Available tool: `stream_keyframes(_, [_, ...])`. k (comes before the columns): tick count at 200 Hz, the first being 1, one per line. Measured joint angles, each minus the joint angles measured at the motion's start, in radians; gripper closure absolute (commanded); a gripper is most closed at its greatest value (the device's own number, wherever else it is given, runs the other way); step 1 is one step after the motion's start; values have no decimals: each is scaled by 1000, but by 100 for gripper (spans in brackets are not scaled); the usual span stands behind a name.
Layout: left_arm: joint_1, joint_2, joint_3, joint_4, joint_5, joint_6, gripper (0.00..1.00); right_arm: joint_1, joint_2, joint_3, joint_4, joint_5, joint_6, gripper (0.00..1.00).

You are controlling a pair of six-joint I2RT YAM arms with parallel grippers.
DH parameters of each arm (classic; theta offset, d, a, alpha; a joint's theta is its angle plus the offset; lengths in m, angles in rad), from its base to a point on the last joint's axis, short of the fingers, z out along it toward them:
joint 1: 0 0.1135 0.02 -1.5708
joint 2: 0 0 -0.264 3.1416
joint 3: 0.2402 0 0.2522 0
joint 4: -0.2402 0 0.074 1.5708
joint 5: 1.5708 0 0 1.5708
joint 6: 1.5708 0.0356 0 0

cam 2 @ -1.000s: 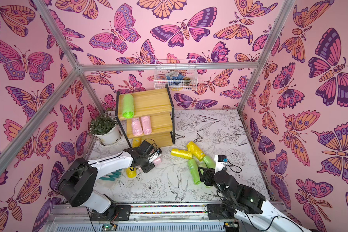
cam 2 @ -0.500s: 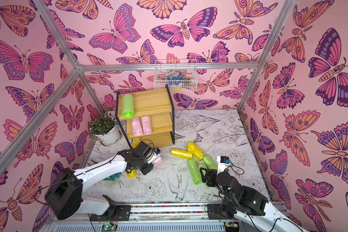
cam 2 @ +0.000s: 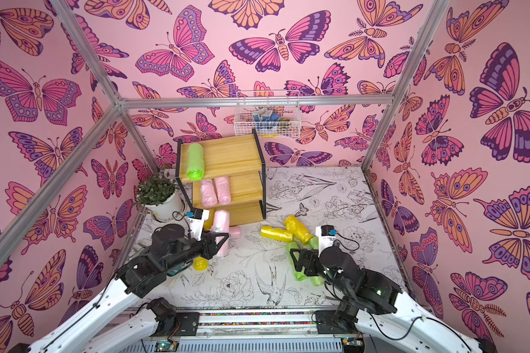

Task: Sort the rolls of trash bags by color and place them on the shelf
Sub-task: Pick up the roll of trash bags from the center of the board.

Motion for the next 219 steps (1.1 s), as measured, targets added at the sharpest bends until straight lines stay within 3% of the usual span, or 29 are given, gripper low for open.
stream_keyframes(53, [-49, -161, -60, 90, -67, -301, 100, 1, 319, -22, 518, -285, 123, 12])
stream_keyframes(105, [-80, -216, -103, 122, -108, -451, 100, 83, 601, 59, 848, -423, 219, 12])
stream_keyframes(169, [-90, -206, -104, 134, -127, -482, 100, 186, 689, 100, 1039, -433, 281, 16])
stream_keyframes(219, [-90, -192, -104, 137, -162, -497, 100, 239, 715, 97, 1119, -381, 315, 26])
